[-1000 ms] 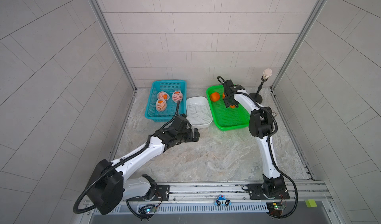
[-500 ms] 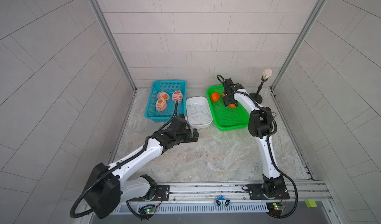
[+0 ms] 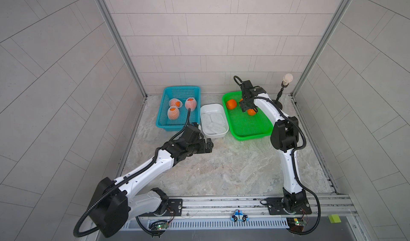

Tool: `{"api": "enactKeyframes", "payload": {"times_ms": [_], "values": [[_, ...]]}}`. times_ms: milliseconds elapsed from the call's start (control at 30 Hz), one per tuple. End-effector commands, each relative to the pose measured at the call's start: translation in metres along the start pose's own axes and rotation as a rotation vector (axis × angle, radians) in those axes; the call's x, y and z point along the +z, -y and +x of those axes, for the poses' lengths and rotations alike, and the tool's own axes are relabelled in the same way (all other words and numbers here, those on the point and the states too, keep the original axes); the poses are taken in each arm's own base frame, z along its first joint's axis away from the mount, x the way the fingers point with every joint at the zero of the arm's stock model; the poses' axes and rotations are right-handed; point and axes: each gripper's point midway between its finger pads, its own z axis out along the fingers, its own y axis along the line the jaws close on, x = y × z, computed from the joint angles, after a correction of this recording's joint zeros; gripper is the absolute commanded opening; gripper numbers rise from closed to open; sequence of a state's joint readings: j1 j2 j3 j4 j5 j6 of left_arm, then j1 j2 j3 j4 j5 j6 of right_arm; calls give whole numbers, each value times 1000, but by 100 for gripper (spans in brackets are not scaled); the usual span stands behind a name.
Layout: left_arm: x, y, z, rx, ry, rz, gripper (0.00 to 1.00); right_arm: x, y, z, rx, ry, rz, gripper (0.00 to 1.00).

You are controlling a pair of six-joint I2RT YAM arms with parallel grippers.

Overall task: Remove foam nets from oranges
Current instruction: Place the orange in the basket, then pick up the orange from the basket.

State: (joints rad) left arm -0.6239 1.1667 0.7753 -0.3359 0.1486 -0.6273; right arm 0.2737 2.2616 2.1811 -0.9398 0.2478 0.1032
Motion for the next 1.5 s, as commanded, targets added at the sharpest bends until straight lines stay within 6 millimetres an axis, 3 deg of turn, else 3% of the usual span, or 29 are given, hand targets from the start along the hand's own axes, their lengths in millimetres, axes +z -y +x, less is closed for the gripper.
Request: {"api": "enactKeyframes", "payload": {"times_ms": [0, 133, 300, 533, 700, 833, 1100, 1467], "values": [[-10, -2, -5, 9, 25, -12, 100, -49, -2, -2, 40, 72, -29, 83], [-20, -2, -11, 3, 29, -36, 100, -82, -18, 21, 42, 112, -74, 84], [-37, -14, -24, -3, 28, -116, 100, -117, -34, 66, 49, 160, -122, 87], [-69, -47, -66, -10, 111, -261, 100, -158, -50, 116, 39, 242, -191, 99], [-79, -80, -103, -73, 140, -363, 100, -171, -66, 137, 28, 269, -248, 100], [-71, -107, -132, -106, 129, -454, 100, -177, -84, 143, -6, 280, -290, 100], [-38, -166, -165, -173, 39, -628, 100, -181, -115, 149, -71, 305, -349, 100], [-1, -209, -201, -165, -62, -739, 100, -176, -137, 149, -102, 291, -405, 100]]}}
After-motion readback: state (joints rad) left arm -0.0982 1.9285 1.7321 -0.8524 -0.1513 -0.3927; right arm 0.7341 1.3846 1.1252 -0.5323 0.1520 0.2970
